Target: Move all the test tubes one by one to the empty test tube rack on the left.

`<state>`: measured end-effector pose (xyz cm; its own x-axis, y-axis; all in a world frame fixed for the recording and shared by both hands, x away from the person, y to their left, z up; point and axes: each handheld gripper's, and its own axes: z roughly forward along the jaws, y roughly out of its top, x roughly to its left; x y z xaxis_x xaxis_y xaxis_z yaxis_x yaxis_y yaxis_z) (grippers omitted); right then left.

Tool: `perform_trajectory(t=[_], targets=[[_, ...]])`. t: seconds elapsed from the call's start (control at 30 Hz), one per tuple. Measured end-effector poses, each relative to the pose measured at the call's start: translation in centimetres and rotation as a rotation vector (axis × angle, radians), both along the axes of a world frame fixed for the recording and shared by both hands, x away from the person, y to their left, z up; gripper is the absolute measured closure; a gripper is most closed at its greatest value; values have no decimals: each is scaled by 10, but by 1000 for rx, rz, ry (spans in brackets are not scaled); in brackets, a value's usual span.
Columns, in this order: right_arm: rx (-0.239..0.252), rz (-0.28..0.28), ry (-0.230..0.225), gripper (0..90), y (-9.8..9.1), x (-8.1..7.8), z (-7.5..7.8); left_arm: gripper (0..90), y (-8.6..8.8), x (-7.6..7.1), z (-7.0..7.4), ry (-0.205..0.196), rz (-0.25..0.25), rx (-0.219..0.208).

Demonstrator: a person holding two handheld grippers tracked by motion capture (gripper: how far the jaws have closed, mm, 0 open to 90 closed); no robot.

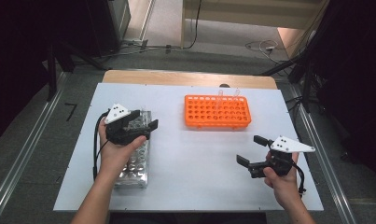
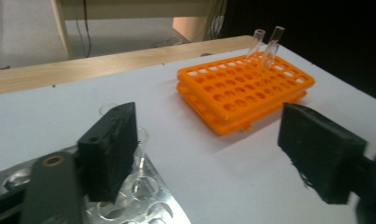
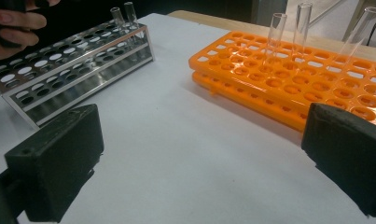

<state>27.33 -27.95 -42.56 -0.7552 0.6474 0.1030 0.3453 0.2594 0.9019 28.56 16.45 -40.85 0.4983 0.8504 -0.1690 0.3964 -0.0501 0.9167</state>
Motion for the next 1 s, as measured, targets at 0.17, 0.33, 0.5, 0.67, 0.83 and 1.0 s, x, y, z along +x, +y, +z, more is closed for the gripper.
perform_trajectory(t=[0.17,0.33,0.5,0.67,0.83,1.0], targets=[[4,-35,-7,0,3,6,2,60,-9,-9,-1,-4,-47,-30],[1,-51,-6,0,11,20,4,9,-18,-17,-3,-13,-111,-33],[-6,-45,-4,0,20,38,3,0,-21,-22,-5,-14,-152,-50],[-1,-36,14,0,34,63,-1,0,-23,-25,-4,-20,-161,-55],[8,-54,32,48,44,86,-6,0,-23,-26,-3,-21,-168,-65],[-27,-92,52,159,57,107,-12,0,-22,-27,-2,-23,-168,-64]])
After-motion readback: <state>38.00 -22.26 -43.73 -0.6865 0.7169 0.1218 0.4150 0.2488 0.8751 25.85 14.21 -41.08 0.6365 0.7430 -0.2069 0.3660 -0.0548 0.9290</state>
